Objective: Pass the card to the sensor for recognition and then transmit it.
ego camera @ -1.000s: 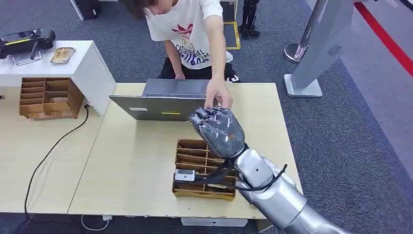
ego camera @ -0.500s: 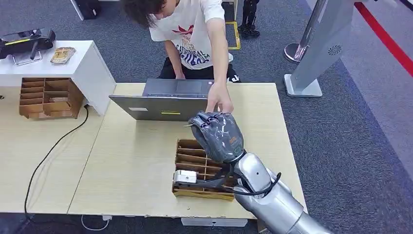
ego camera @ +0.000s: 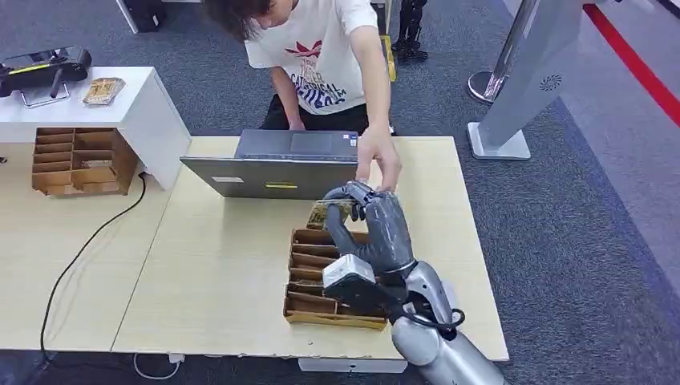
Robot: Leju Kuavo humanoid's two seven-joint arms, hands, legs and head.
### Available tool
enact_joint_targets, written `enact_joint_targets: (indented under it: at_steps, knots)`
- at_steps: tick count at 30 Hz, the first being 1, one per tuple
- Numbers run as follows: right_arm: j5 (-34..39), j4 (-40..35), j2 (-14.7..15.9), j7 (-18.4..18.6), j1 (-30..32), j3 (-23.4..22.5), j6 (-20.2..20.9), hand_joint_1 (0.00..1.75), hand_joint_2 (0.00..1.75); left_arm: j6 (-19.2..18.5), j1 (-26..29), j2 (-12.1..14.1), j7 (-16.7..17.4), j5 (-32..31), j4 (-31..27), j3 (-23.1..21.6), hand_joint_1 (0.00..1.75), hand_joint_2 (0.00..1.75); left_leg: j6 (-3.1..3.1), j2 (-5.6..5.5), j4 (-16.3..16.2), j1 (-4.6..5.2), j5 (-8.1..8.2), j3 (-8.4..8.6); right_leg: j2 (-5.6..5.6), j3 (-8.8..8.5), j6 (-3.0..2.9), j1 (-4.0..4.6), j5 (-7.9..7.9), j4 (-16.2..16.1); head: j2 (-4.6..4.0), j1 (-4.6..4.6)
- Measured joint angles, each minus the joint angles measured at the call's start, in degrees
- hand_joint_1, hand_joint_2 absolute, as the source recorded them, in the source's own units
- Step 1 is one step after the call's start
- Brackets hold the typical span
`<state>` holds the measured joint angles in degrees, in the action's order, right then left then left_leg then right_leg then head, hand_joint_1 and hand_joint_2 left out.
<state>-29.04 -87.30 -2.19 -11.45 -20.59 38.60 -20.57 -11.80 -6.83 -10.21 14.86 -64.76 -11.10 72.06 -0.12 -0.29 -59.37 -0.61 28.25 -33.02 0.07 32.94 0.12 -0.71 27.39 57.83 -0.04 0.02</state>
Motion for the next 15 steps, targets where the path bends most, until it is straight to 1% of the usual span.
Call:
enact_joint_targets:
  at_steps: [3, 8, 15]
  knots:
    - [4.35, -2.25, -0.02, -0.85, 1.72, -1.73, 1.33, 1.75, 1.75, 0.0, 0.04, 0.0, -0.07, 0.22, 0.0, 0.33, 0.0, 0.0, 0.0, 0.0, 0.0, 0.0, 0.0, 0.0, 0.0, 0.0, 0.0, 0.0, 0.0, 0.0, 0.0, 0.0]
    - [8.82, -5.42, -0.02, -1.94, 4.51, -4.43, 2.38, 1.75, 1.75, 0.02, 0.04, 0.0, -0.13, 0.68, 0.0, 0.92, 0.0, 0.0, -0.01, 0.0, 0.0, 0.0, 0.01, 0.0, 0.0, 0.0, 0.0, 0.0, 0.0, 0.0, 0.0, 0.0]
    - [10.03, -7.54, 0.0, -2.12, 6.42, -6.31, 2.91, 1.75, 1.75, 0.07, 0.04, 0.0, -0.26, 0.96, 0.0, 1.33, 0.0, 0.0, -0.01, 0.01, 0.0, 0.0, 0.01, 0.01, 0.0, 0.01, 0.0, 0.0, 0.0, 0.0, 0.0, 0.0]
